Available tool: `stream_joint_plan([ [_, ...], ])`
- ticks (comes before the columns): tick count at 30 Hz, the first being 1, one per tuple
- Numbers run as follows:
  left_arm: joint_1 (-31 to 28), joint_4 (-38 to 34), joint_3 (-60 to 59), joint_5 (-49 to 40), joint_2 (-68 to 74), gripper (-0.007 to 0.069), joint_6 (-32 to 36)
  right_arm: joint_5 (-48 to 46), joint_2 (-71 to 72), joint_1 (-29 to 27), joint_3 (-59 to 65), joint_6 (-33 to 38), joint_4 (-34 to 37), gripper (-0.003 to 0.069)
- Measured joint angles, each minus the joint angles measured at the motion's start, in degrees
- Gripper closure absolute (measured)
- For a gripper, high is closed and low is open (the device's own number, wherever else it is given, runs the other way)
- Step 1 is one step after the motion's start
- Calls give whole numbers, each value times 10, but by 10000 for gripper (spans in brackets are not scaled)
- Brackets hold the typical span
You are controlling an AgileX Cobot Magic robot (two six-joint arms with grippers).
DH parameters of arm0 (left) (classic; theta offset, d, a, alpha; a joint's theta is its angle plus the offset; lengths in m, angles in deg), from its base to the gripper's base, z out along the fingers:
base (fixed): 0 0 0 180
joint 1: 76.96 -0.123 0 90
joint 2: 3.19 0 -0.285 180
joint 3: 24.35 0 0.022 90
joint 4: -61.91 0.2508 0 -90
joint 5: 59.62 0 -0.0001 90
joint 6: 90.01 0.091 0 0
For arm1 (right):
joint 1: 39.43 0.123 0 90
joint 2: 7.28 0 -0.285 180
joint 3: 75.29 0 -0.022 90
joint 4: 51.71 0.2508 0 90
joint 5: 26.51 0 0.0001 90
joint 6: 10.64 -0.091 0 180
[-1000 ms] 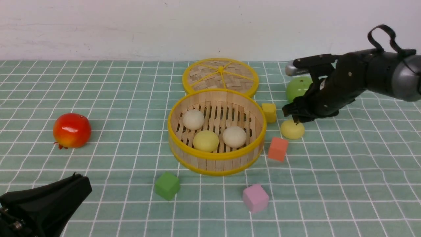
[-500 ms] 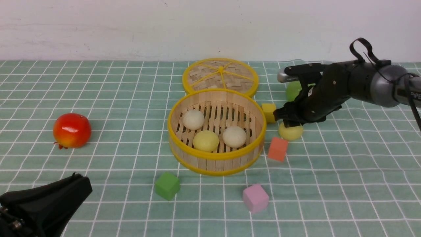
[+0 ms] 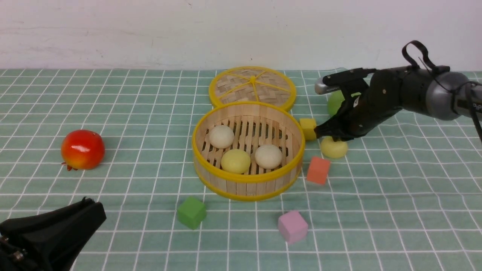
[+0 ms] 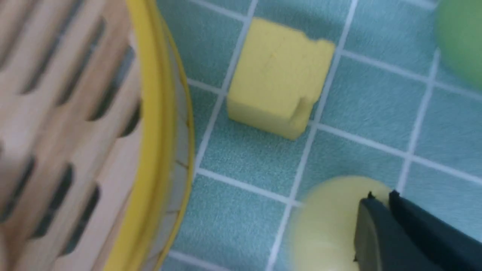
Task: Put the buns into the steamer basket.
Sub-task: Use the right arm to grab a steamed stuffed bun, then use the right arm to put the steamed stuffed bun into the steamer
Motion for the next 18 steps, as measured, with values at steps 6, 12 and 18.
stream_joint_plan([
  [6, 0, 0, 0, 0, 0, 546, 0, -14, 81, 8, 0, 21, 29, 657],
  [12, 0, 0, 0, 0, 0, 536, 0, 29, 115, 62, -1, 125, 177, 657],
  [18, 0, 0, 0, 0, 0, 531, 0, 126, 50, 104, -1, 189, 310, 652],
])
